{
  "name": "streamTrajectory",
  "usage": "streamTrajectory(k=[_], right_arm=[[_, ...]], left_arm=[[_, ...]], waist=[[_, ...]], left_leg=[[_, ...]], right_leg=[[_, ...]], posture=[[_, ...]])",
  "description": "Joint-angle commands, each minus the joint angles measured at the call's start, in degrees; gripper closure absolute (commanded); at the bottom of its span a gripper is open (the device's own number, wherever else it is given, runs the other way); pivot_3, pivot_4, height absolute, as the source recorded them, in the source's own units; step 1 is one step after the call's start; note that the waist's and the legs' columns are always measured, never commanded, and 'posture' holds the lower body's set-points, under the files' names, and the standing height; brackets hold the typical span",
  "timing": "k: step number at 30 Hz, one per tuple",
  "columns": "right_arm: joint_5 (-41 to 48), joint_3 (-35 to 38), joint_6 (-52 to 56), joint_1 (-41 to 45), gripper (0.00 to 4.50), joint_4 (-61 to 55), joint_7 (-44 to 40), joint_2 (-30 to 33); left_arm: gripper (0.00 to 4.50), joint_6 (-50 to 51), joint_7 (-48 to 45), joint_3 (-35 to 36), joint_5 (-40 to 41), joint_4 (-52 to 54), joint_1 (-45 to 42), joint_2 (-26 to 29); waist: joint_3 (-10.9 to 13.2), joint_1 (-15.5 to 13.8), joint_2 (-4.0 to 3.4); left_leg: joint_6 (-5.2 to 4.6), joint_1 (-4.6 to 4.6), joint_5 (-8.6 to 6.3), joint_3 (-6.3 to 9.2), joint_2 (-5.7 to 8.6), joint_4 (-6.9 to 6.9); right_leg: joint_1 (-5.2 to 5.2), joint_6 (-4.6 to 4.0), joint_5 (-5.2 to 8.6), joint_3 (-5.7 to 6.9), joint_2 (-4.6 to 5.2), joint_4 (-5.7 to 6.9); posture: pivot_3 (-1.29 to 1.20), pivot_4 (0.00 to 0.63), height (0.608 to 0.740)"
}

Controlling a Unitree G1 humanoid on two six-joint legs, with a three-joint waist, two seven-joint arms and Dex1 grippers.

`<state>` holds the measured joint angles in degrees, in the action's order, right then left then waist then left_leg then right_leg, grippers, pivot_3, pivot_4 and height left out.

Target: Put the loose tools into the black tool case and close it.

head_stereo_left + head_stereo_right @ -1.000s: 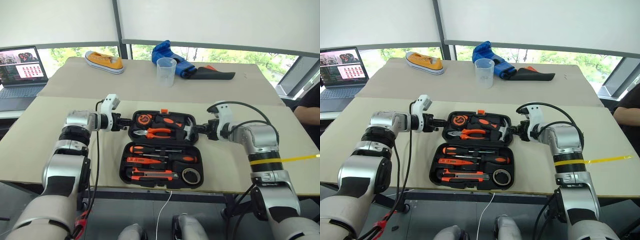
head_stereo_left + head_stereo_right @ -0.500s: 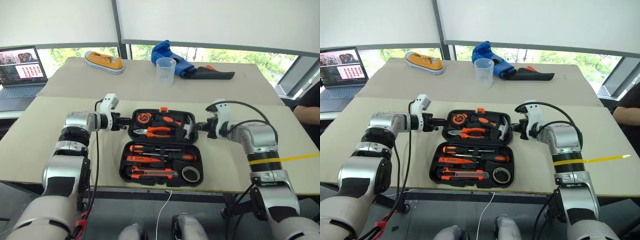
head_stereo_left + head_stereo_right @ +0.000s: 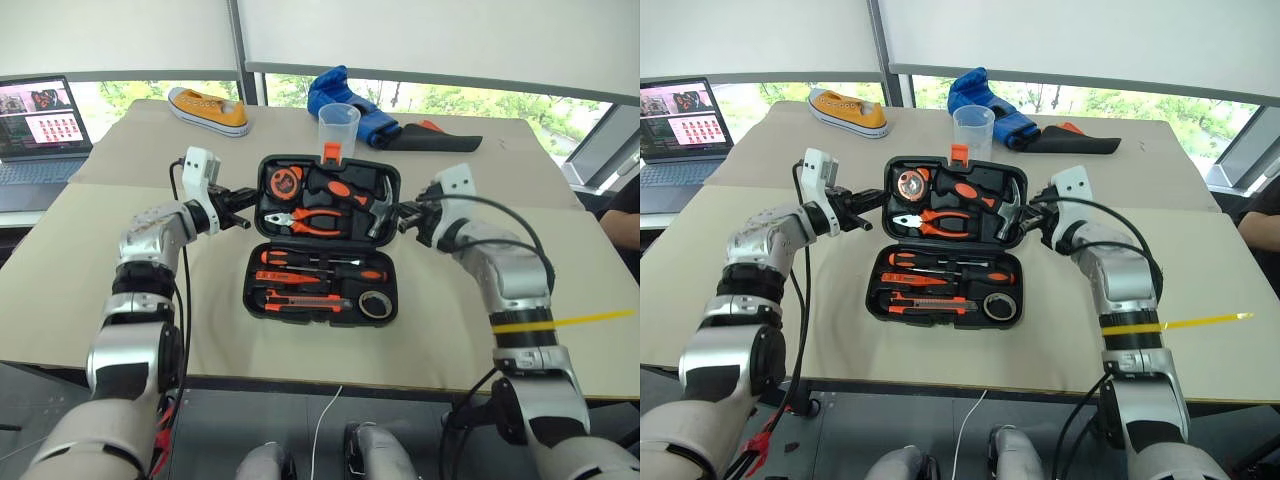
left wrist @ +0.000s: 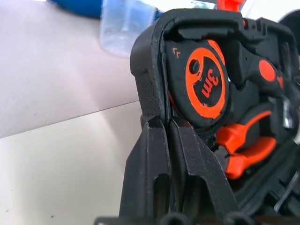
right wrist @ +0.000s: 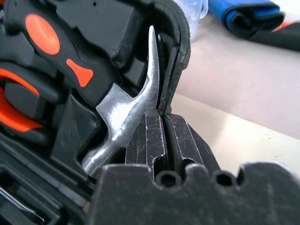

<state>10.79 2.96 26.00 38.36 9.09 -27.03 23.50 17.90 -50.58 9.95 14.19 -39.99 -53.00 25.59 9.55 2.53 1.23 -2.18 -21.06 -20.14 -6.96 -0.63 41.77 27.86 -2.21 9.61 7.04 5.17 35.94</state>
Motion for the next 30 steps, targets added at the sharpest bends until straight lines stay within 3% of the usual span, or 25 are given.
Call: streamTrajectory(k=[1,5,11,14,16,17,21,25,30], right_arm=[[-6.2,-1.7,-17.0,-8.1,4.47,-6.4,1.0,1.7],[-9.6,-1.6,-28.7,-18.0,4.47,-11.4,0.8,4.1],[-3.7,3.6,-29.3,-32.0,2.48,-25.3,-4.9,9.9],[1.1,6.2,-24.8,-38.2,1.48,-32.5,-10.1,14.3],[9.0,8.9,-16.6,-42.8,0.83,-37.3,-13.5,17.3],[13.1,10.1,-12.0,-43.3,0.76,-38.9,-13.3,17.8],[21.0,10.2,3.6,-35.6,0.76,-36.9,-7.7,17.2],[21.4,6.5,13.2,-24.2,0.76,-30.4,-4.3,16.1],[20.4,3.9,24.3,-7.1,0.76,-17.1,2.0,10.0]], left_arm=[[4.50,-8.5,3.9,-0.9,-1.8,11.6,6.0,-0.6],[4.50,-12.0,9.2,-0.4,-3.5,23.7,16.8,-0.3],[2.41,-5.7,12.3,3.8,-0.1,42.0,31.8,3.2],[1.38,1.2,10.8,6.4,3.4,48.4,37.5,7.0],[0.70,6.9,9.3,10.7,7.5,48.8,39.9,10.6],[0.40,9.0,9.1,12.0,8.9,47.6,40.0,11.8],[0.40,17.8,9.9,10.3,11.6,41.5,34.1,13.4],[0.40,23.8,10.0,5.7,11.0,33.4,24.2,13.4],[0.40,27.9,12.8,0.0,8.1,18.7,8.1,9.1]], waist=[[0.0,-0.1,-0.02],[0.0,-0.1,-0.03],[0.0,-0.6,-0.04],[0.0,-1.2,-0.03],[0.0,-1.9,-0.02],[0.0,-2.0,-0.01],[0.0,-2.2,0.04],[0.0,-2.7,0.15],[0.0,-2.8,0.20]], left_leg=[[0.00,-0.03,0.00,0.03,-0.01,-0.03],[0.00,0.11,0.00,0.03,-0.07,-0.02],[-0.01,1.29,-0.02,0.33,-0.29,-0.19],[-0.07,1.50,0.02,0.32,-0.32,-0.10],[-0.09,1.80,0.00,0.30,-0.32,-0.09],[-0.10,1.84,0.00,0.31,-0.33,-0.11],[-0.13,1.88,0.04,0.30,-0.40,-0.07],[-0.25,1.78,0.12,0.28,-0.24,-0.07],[-0.26,1.64,0.15,0.28,-0.19,-0.05]], right_leg=[[-0.01,0.00,0.00,0.03,0.01,-0.08],[-0.25,0.00,0.01,0.00,0.01,-0.18],[-1.46,0.16,0.26,-0.16,0.13,-0.53],[-1.60,0.48,0.45,-0.48,0.23,-0.41],[-1.72,0.50,0.46,-0.81,0.29,-0.20],[-1.71,0.50,0.47,-0.90,0.33,-0.12],[-1.71,0.50,0.45,-0.94,0.23,0.01],[-1.64,0.43,0.37,-1.00,0.19,0.00],[-1.59,-0.13,0.10,-0.88,-0.01,-0.09]], posture=[[0.00,0.150,0.724],[0.00,0.150,0.724],[0.00,0.150,0.724],[0.00,0.150,0.724],[0.00,0.150,0.724],[0.00,0.150,0.724],[0.00,0.150,0.724],[0.00,0.150,0.724],[0.00,0.150,0.724]])
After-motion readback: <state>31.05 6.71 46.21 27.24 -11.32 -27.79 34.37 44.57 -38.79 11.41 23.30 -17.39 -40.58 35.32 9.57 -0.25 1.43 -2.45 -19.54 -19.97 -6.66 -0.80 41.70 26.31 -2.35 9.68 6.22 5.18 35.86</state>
